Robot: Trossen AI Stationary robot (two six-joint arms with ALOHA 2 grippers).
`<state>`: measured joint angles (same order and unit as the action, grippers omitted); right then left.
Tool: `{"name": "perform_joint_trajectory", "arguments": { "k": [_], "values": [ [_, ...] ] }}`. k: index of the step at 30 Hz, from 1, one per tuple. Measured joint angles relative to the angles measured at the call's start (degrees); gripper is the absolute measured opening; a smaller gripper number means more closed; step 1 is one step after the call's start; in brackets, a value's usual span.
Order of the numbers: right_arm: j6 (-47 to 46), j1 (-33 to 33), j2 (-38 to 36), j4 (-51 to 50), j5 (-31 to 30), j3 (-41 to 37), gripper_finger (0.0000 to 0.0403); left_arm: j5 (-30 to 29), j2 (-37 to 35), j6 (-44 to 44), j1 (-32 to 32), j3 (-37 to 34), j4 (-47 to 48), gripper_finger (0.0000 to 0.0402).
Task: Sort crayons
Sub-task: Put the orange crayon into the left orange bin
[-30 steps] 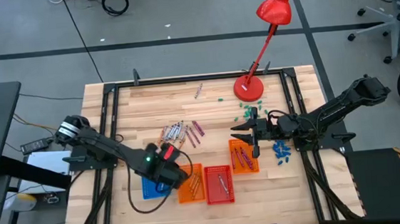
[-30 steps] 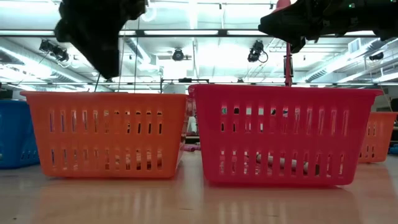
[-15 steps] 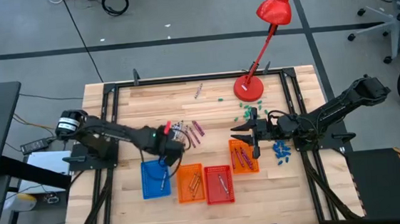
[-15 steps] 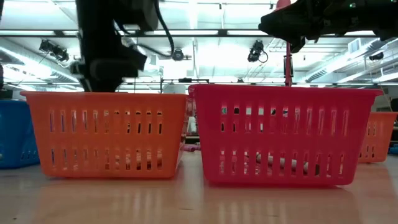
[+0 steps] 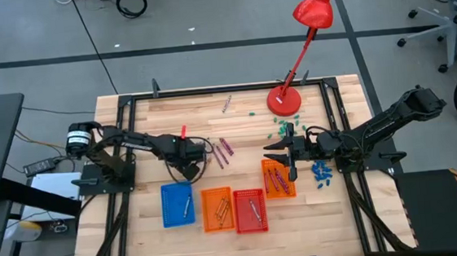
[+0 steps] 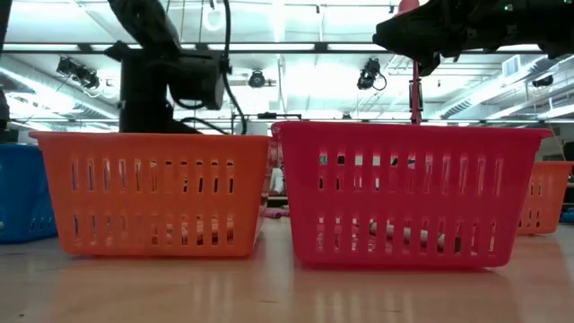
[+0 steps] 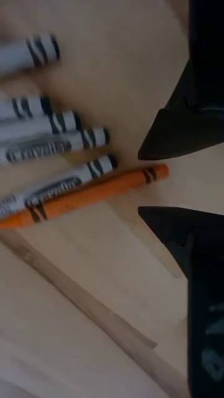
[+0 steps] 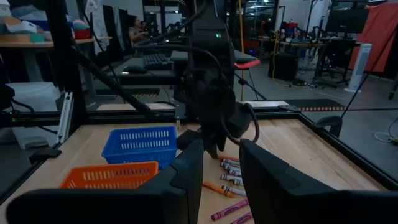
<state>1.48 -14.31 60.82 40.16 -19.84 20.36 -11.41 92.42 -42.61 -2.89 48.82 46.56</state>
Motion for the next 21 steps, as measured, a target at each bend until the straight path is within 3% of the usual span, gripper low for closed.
{"name": "perform_joint_trajectory", "arguments": {
  "k": [10, 18, 21],
  "values": [
    [-0.08, 0.00, 0.00, 0.07, 0.03, 0.00, 0.0110, 2.41, -0.42, 2.55, -2.30, -4.08, -4.97, 0.0132],
    [-0.09, 0.00, 0.00, 0.07, 0.22, 0.00, 0.0110, 3.57, -0.37, 4.51, -2.70, -4.26, -5.74, 0.0024],
    [-0.06, 0.00, 0.00, 0.07, 0.24, 0.00, 0.0110, 3.42, -0.33, 4.52, -2.72, -4.32, -5.87, 0.0018]
  ]
}}
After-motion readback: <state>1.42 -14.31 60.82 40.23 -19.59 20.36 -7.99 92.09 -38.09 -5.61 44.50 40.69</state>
